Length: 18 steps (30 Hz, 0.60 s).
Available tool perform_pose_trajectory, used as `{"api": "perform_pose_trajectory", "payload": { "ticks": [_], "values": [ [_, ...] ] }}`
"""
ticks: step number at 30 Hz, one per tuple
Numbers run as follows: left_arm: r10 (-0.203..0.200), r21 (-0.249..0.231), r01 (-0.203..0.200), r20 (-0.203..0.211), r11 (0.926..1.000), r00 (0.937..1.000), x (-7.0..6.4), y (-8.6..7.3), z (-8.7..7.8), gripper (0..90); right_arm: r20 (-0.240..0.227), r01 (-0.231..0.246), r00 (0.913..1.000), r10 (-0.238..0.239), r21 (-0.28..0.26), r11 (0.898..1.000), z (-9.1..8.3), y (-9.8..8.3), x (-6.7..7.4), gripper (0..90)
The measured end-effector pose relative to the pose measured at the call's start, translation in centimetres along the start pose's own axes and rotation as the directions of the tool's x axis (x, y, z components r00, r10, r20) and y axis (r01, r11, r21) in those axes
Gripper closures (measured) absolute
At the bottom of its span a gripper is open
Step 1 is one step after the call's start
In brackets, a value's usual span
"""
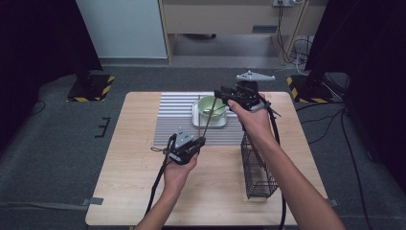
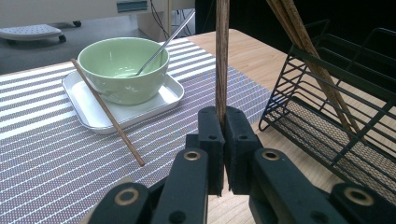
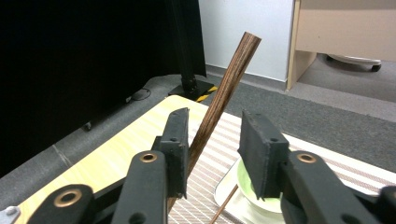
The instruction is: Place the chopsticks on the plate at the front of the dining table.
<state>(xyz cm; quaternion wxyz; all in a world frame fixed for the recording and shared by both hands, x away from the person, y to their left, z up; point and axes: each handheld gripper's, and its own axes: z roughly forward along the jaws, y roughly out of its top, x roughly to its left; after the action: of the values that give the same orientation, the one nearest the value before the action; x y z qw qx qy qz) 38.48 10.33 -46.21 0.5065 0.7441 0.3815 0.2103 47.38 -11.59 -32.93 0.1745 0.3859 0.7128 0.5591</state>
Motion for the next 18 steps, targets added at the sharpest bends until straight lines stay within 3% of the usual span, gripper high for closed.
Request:
{"api": "perform_pose_trajectory", "payload": {
  "ticks": [7,18],
  "values": [
    [-0.003,0.008,0.003,-0.004,1.0000,1.0000,-0.05,-0.04,0.16,86.3,0.021,0.003,0.9998,-0.003,0.008,1.000,0.24,-0.18,-0.36,56.2],
    [-0.023,0.019,0.024,-0.033,0.9995,0.9992,0.54,0.26,0.32,86.3,0.030,0.017,0.9994,-0.016,-0.003,1.000,0.10,-0.27,-0.34,38.7]
  ]
}}
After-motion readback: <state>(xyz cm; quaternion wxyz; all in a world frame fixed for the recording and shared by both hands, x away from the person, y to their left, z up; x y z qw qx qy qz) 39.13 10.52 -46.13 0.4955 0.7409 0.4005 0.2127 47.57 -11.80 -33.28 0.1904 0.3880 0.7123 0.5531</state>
